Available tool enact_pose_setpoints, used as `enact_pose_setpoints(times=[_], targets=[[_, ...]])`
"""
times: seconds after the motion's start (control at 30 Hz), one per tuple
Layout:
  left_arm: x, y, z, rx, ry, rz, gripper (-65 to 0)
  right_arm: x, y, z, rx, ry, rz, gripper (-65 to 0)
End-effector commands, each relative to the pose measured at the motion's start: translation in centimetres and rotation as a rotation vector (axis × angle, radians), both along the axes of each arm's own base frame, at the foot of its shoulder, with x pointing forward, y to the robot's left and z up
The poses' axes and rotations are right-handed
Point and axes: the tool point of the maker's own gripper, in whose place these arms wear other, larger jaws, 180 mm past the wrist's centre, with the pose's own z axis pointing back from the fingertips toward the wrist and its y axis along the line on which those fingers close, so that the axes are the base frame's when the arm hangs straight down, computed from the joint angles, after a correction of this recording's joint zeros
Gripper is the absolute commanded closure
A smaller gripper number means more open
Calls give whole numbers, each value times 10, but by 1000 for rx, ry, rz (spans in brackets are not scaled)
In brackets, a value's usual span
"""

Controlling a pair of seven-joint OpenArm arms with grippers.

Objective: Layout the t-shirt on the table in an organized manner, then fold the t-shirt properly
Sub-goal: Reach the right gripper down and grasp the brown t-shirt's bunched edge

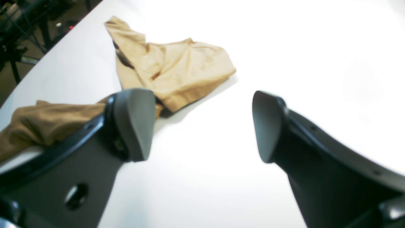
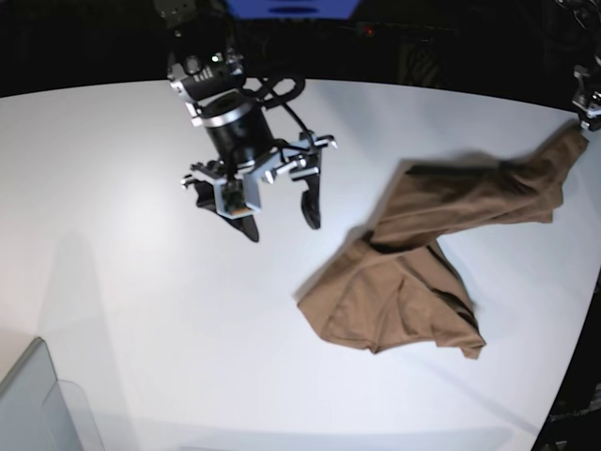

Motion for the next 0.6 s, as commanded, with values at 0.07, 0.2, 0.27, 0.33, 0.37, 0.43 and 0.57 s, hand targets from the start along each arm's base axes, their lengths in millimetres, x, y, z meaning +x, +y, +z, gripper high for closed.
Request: enact_pose_setpoints(times=[0.07, 0.2, 0.27, 0.33, 0.37, 0.43, 0.57], targets=[[10, 16, 8, 21, -26, 10, -326, 2, 3, 2, 12, -19, 3, -483], [25, 17, 7, -2, -64, 22, -325, 0, 5, -11, 1, 13, 9, -483], [34, 18, 10, 5, -80, 23, -325, 0, 5, -13, -2, 19, 11, -483], [42, 20, 12, 33, -74, 26, -325, -1, 5, -14, -5, 22, 11, -483], [47, 22, 14, 54, -70, 29, -326, -1, 5, -14, -5, 22, 11, -483], [51, 21, 6, 65, -39, 45, -327, -2, 5, -15, -5, 23, 11, -483], [56, 22, -10, 55, 7, 65, -327, -2, 3, -16, -7, 26, 9, -484]])
